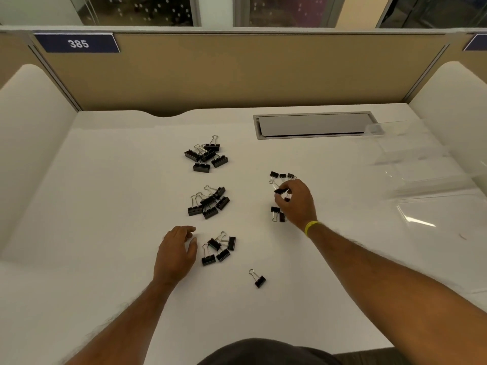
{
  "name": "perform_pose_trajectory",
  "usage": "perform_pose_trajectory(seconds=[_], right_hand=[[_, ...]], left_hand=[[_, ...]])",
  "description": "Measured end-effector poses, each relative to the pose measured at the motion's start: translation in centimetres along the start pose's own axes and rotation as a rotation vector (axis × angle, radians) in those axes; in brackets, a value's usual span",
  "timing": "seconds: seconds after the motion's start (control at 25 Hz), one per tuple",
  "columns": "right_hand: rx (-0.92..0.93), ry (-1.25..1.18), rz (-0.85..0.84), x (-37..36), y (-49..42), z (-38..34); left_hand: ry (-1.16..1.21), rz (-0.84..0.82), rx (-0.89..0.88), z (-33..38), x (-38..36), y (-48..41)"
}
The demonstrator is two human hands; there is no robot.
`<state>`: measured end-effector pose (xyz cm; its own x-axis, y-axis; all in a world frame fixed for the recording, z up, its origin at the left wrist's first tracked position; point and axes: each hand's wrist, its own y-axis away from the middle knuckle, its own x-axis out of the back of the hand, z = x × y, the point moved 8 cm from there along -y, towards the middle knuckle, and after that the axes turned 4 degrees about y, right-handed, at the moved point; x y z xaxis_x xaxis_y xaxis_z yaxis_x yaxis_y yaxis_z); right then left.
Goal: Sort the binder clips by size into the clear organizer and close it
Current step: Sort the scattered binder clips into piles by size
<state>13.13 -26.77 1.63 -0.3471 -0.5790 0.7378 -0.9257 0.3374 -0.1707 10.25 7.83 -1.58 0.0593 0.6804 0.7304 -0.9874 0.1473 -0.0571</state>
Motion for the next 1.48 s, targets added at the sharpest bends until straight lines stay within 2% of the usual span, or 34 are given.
perform_pose_trajectory(seconds=[0.32,0.6,0.96,1.16,1.48], right_hand=[[0.28,0.065,-0.294,-7.2,8.5,-9.7],[0.425,0.229,-0.417,-10.2,12.6,-13.4],[0.402,0.311,-0.411,-10.0,12.5,-12.4],[0.337,0.274,-0.413,-8.8,12.1,-10.1],[0.201,0.085,-0.297,-5.3,11.2,-5.9]], left_hand=[[0.013,-0.011,-0.032,-0.6,-0.1,1.8],[0.011,-0.028,-0.039,-0.9,-0.6,2.3],[-0.006,-0.049,-0.08,-1.0,-0.5,2.2],[-0.009,-0.058,-0.098,-1.1,-0.7,2.0],[-0.009,-0.01,-0.125,0.4,-0.3,1.6]])
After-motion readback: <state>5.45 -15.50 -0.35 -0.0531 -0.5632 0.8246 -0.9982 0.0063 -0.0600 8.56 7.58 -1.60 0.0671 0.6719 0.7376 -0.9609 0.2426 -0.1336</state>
